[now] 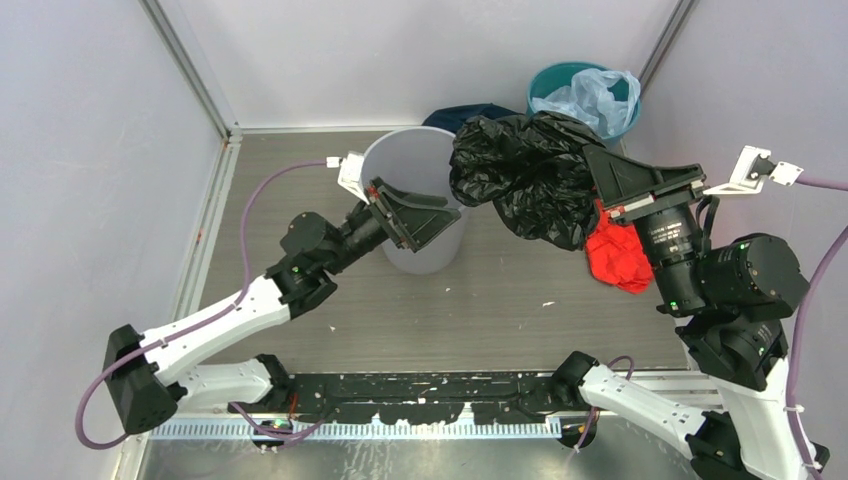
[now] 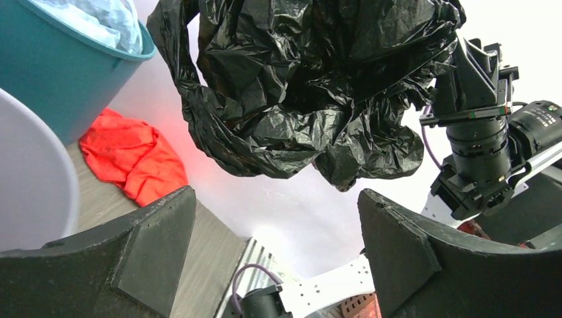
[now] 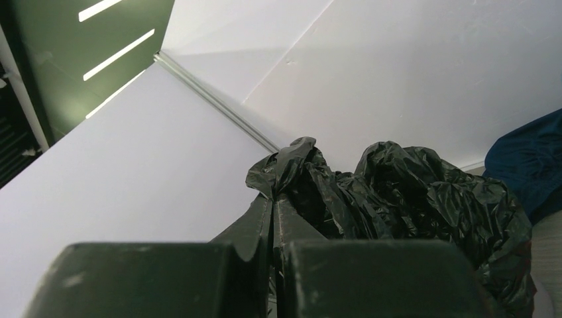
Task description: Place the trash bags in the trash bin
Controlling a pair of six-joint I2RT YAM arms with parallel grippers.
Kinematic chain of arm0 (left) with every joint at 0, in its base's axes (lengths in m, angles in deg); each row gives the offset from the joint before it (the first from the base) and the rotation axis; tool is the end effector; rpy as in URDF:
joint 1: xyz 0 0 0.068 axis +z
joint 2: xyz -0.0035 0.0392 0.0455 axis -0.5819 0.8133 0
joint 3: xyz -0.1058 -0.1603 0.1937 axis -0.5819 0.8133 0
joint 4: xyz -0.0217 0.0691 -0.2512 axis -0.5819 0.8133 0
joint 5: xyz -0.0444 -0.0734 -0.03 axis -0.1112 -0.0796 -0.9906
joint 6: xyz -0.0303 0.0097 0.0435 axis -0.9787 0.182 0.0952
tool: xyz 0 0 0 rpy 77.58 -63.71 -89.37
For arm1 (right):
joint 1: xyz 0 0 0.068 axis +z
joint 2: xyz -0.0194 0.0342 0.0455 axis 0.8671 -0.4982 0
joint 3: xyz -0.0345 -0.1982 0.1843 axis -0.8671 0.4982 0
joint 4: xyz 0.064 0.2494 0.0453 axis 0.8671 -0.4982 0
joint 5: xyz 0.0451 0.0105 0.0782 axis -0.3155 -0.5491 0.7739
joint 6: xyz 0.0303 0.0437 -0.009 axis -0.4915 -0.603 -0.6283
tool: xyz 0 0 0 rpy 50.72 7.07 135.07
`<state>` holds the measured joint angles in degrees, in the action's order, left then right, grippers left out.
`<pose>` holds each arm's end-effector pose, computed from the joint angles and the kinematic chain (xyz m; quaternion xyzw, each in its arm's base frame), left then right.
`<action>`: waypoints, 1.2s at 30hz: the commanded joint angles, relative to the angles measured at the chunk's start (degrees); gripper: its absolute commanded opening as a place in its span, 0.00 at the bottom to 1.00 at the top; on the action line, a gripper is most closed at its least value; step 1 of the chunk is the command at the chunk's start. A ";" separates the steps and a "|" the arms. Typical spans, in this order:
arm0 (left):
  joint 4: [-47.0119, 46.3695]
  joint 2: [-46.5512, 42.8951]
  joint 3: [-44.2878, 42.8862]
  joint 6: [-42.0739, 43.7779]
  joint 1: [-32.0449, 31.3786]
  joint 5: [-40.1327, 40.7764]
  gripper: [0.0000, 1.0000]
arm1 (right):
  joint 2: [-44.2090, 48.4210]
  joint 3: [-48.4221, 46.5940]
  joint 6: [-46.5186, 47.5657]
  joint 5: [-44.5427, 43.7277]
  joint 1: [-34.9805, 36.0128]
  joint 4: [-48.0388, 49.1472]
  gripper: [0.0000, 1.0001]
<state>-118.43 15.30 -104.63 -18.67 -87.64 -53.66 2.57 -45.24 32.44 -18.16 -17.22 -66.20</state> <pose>0.1514 -0.2018 0.4044 0.0656 0.5719 -0.6599 0.4828 0.0508 0.0262 0.5413 0.1794 0.5537 0.4538 0.6747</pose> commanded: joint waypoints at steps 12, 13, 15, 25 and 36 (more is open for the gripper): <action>-25.36 5.22 3.79 -9.71 0.28 8.22 0.93 | -0.30 3.22 -6.18 4.52 -0.09 5.62 0.02; -26.20 5.57 3.79 -10.39 0.28 9.39 0.93 | 0.09 4.09 -6.77 4.65 -0.14 5.72 0.02; -29.08 6.80 3.96 -11.65 0.28 10.63 0.92 | 0.58 5.50 -7.51 5.09 -0.05 5.54 0.02; -34.32 12.87 0.69 -15.51 0.28 8.80 0.53 | 2.88 7.12 -7.13 4.38 -0.08 3.32 0.02; -15.02 5.79 -3.89 -12.81 2.88 1.35 0.46 | 6.21 7.56 -2.75 -0.66 -0.07 -2.85 0.02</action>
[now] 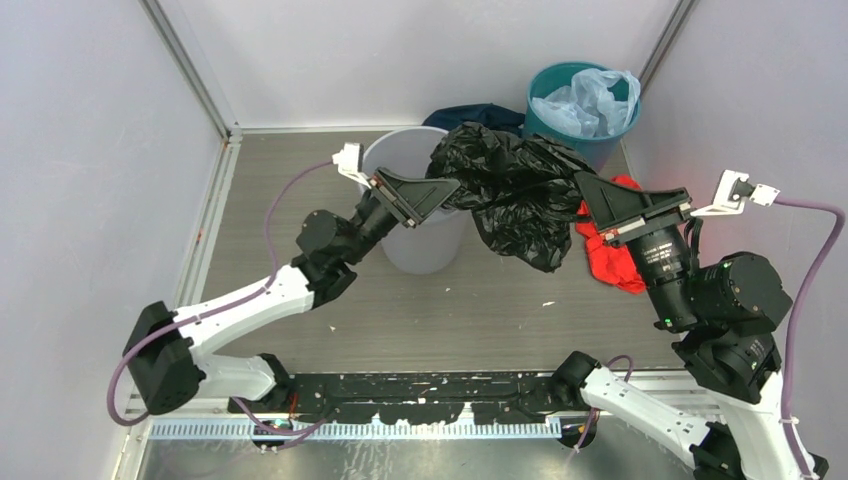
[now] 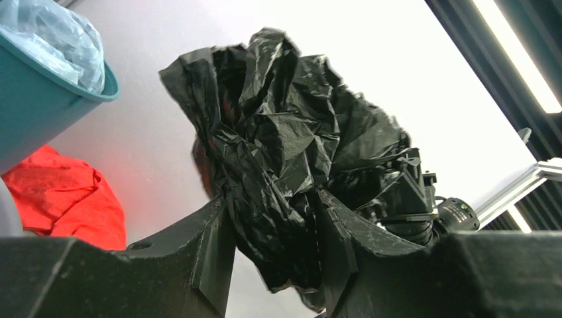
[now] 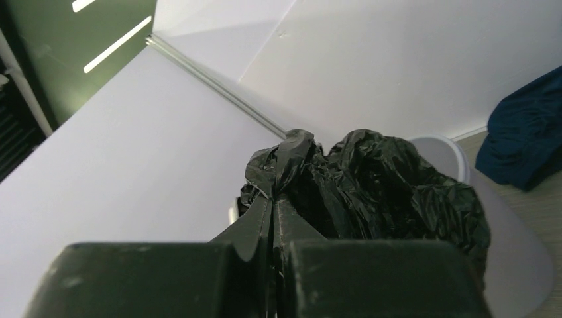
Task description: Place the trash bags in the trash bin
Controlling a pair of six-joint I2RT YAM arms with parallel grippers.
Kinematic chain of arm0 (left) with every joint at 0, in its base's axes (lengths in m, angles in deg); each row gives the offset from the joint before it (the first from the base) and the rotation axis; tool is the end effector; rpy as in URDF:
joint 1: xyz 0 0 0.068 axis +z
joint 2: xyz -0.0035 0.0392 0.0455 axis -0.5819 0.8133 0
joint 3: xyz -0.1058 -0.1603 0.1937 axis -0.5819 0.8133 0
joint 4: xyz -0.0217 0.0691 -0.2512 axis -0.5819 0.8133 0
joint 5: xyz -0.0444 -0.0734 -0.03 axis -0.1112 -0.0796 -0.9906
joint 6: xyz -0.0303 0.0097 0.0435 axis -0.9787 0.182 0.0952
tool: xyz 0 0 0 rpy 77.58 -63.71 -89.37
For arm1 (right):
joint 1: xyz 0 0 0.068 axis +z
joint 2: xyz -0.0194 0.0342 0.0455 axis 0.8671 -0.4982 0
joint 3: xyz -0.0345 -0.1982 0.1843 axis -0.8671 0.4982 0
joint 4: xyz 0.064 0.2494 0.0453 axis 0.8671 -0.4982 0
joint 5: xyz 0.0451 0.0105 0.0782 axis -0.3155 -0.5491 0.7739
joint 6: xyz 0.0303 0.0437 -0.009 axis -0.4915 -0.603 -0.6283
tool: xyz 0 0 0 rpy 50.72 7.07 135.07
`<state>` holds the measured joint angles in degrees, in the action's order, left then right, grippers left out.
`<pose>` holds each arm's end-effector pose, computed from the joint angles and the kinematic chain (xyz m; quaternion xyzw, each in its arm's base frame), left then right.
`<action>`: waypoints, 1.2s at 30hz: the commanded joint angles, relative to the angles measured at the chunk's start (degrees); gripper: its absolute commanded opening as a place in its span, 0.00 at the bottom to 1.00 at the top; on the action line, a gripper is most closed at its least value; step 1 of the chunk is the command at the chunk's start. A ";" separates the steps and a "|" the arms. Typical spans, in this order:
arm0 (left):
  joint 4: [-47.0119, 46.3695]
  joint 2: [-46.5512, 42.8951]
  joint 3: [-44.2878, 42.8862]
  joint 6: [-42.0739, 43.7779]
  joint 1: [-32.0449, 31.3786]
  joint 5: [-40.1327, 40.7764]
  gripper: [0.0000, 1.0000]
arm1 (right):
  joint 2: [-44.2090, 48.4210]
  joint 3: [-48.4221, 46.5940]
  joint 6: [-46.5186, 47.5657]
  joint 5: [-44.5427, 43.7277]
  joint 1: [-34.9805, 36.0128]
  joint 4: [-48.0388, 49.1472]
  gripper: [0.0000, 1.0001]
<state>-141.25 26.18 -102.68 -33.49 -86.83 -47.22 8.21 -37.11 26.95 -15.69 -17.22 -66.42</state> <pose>0.1803 -0.2258 0.3843 -0.0493 0.4985 -0.7377 0.4526 0.0463 0.0240 0.5105 0.1867 0.5669 0.4844 0.6396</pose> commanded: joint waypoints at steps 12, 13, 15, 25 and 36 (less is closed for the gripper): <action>34.73 -5.99 -25.59 3.52 10.99 -26.42 0.47 | 3.64 0.45 5.04 -8.30 -0.08 -10.98 0.02; 34.57 -5.52 -26.33 2.93 10.95 -27.54 0.46 | 3.80 0.95 4.89 -8.35 -0.05 -11.04 0.02; 33.07 -4.66 -27.06 1.34 11.14 -29.16 0.46 | 3.91 1.69 4.68 -8.41 -0.09 -11.16 0.02; 32.49 -4.85 -23.77 0.96 11.17 -30.34 0.73 | 3.08 0.56 6.03 -9.43 -0.04 -8.99 0.02; 24.62 -5.20 -16.80 -3.68 11.10 -28.37 1.00 | -1.50 -4.29 8.69 -8.51 -0.09 0.73 0.01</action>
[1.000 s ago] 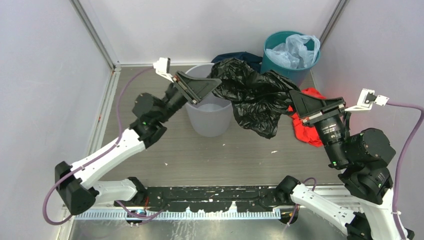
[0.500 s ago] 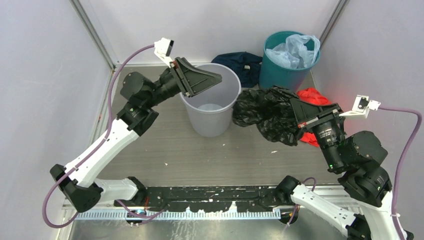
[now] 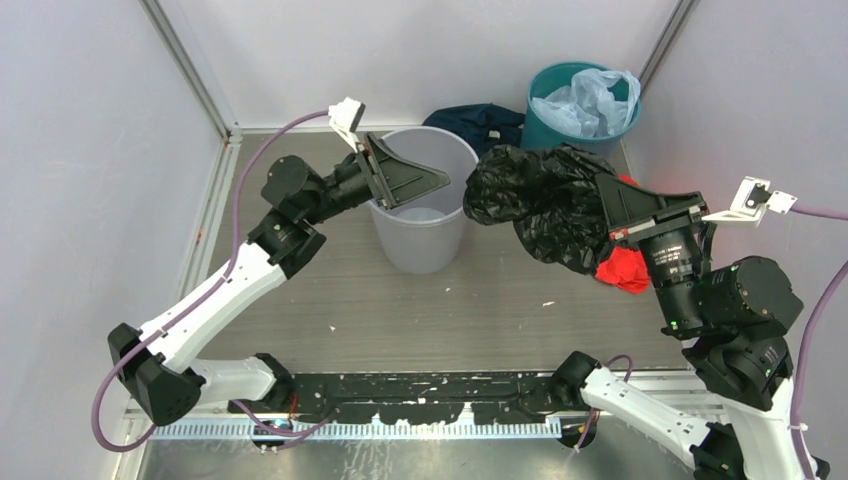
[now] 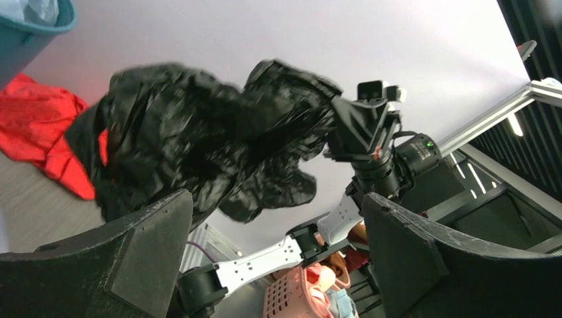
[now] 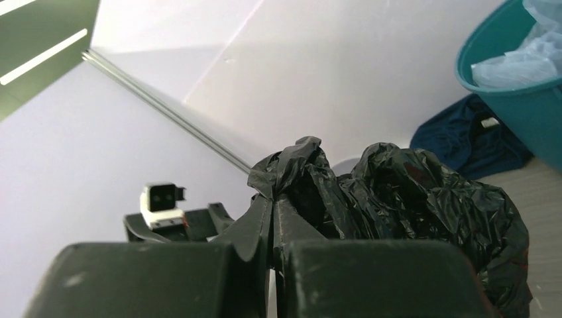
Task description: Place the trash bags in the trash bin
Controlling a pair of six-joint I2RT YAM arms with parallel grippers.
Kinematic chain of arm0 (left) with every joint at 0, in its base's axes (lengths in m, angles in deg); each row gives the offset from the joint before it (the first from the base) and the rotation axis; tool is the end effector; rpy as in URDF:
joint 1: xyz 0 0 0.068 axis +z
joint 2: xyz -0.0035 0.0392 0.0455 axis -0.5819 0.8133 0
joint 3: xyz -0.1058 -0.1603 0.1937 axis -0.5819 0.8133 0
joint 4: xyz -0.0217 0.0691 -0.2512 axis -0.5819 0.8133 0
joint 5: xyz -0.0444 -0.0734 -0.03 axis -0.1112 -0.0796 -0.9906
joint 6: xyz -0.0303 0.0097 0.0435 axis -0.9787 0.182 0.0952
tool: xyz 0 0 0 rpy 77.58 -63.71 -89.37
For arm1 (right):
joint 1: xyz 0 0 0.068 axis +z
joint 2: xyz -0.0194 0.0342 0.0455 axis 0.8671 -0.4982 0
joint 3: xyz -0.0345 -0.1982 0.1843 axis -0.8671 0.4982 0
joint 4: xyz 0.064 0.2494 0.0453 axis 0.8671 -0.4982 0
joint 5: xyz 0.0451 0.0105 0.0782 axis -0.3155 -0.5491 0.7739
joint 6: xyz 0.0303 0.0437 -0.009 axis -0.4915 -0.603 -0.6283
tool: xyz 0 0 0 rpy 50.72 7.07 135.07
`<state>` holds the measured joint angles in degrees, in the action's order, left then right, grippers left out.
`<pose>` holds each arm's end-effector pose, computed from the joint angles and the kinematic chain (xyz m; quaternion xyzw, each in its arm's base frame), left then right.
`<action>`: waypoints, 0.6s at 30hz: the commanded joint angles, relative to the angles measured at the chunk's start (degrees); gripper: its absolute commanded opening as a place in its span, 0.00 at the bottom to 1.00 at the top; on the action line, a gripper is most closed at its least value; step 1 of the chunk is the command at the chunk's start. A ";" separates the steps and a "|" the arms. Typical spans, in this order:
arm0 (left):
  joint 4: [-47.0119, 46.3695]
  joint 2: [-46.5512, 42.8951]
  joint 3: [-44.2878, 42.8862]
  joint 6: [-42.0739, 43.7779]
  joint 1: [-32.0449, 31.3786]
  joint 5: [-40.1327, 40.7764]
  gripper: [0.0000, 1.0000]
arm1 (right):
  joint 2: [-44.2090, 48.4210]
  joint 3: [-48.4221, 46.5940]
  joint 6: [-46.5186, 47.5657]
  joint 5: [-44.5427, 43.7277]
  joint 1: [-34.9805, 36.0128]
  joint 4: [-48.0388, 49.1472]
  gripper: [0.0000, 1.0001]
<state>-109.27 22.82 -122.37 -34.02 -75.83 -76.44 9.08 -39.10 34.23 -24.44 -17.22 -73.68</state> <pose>0.1955 -0.1891 0.4629 0.0929 0.5809 -0.7236 0.3609 0.0400 0.0115 0.5056 0.2037 0.5975 0.3796 0.6763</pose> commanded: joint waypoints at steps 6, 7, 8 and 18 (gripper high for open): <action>-14.43 -2.65 8.40 -6.97 -0.04 3.96 1.00 | -5.59 -2.42 0.70 2.60 -0.05 16.46 0.01; -14.56 -3.14 8.97 -6.95 -0.09 4.49 1.00 | -6.16 -2.29 0.38 3.00 -0.08 17.93 0.01; -14.54 -3.59 9.63 -6.91 -0.24 5.28 1.00 | -6.71 -2.04 0.14 3.41 -0.07 19.24 0.01; -15.44 -7.67 15.57 -6.56 -0.84 12.11 1.00 | -11.85 -1.22 -3.26 7.06 -0.10 27.14 0.01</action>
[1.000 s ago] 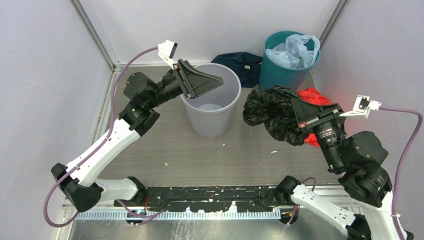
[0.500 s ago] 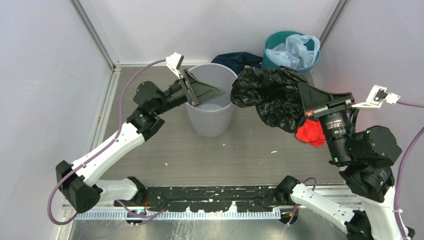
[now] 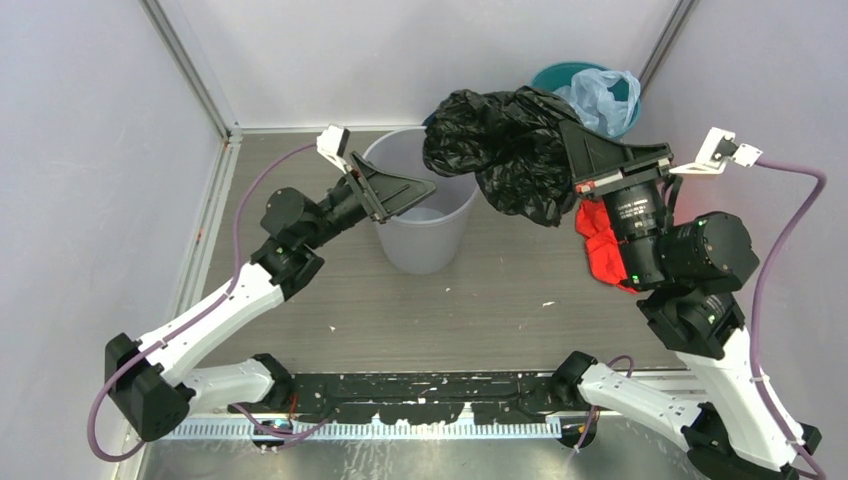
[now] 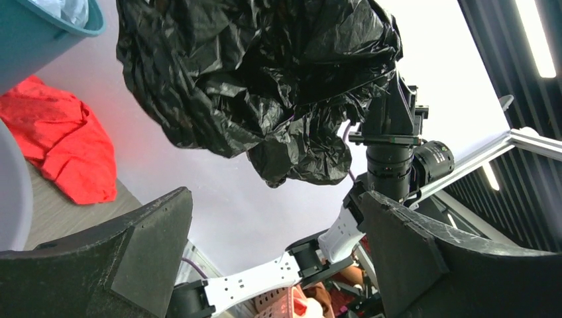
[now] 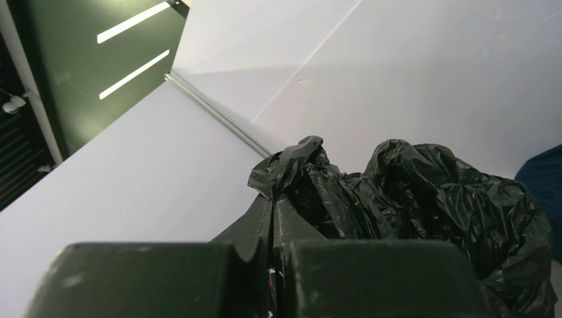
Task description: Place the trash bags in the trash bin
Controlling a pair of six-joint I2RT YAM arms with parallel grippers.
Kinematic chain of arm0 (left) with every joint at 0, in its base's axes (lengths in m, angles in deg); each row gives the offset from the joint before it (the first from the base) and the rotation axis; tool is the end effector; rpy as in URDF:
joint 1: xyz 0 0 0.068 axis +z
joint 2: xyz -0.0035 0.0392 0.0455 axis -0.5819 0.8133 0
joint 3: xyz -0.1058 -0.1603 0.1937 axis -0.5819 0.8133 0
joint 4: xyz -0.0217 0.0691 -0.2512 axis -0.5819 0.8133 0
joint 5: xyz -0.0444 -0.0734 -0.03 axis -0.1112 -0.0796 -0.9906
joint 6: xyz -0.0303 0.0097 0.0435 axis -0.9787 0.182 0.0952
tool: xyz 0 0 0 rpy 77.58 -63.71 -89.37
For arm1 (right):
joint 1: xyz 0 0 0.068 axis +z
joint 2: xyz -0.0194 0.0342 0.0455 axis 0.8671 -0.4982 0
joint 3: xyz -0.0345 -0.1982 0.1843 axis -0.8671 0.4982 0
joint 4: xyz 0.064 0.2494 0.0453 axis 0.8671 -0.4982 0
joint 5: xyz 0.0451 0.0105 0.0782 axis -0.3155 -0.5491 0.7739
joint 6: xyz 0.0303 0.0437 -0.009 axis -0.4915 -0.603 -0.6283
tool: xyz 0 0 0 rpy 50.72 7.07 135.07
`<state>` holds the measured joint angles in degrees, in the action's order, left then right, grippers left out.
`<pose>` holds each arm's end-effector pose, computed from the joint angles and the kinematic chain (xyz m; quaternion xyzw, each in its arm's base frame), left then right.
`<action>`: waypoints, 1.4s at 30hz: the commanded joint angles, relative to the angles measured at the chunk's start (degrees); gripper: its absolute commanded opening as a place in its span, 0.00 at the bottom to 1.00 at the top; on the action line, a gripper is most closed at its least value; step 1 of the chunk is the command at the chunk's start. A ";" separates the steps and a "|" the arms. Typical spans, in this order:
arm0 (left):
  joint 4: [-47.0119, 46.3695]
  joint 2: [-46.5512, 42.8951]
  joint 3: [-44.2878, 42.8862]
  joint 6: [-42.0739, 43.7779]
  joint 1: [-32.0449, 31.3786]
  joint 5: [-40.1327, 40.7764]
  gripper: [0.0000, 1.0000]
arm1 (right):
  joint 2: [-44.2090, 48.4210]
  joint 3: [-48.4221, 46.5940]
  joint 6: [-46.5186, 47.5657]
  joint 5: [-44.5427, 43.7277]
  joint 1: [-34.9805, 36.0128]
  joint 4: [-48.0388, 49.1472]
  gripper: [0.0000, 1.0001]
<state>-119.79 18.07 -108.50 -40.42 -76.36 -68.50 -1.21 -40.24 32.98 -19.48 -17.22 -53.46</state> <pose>0.1875 -0.1797 0.4183 0.0111 0.5695 -0.7384 0.3610 0.0806 0.0529 0.5377 0.1907 0.5252 0.4620 0.6888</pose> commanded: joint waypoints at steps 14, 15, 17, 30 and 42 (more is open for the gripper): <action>-22.61 2.31 8.94 -1.54 -4.07 21.78 1.00 | -4.22 3.41 -8.29 6.22 -0.08 12.81 0.01; -23.41 2.82 8.78 -1.54 -4.24 22.16 1.00 | -3.98 3.67 -8.46 6.29 -0.12 12.70 0.01; -24.73 3.56 8.72 -1.47 -4.68 23.86 1.00 | -3.46 4.28 -8.74 6.51 -0.05 12.40 0.01; -26.12 4.08 8.65 -0.68 -5.87 26.95 0.87 | 0.38 10.20 -10.26 6.30 -0.10 11.18 0.01; -20.60 4.94 4.01 -1.65 -5.68 22.04 0.08 | 3.11 11.55 -8.80 5.75 -0.07 6.28 0.01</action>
<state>-142.01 24.63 -99.91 -42.36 -82.13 -43.81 0.23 -28.44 23.41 -13.44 -17.22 -45.77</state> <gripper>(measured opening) 0.133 0.070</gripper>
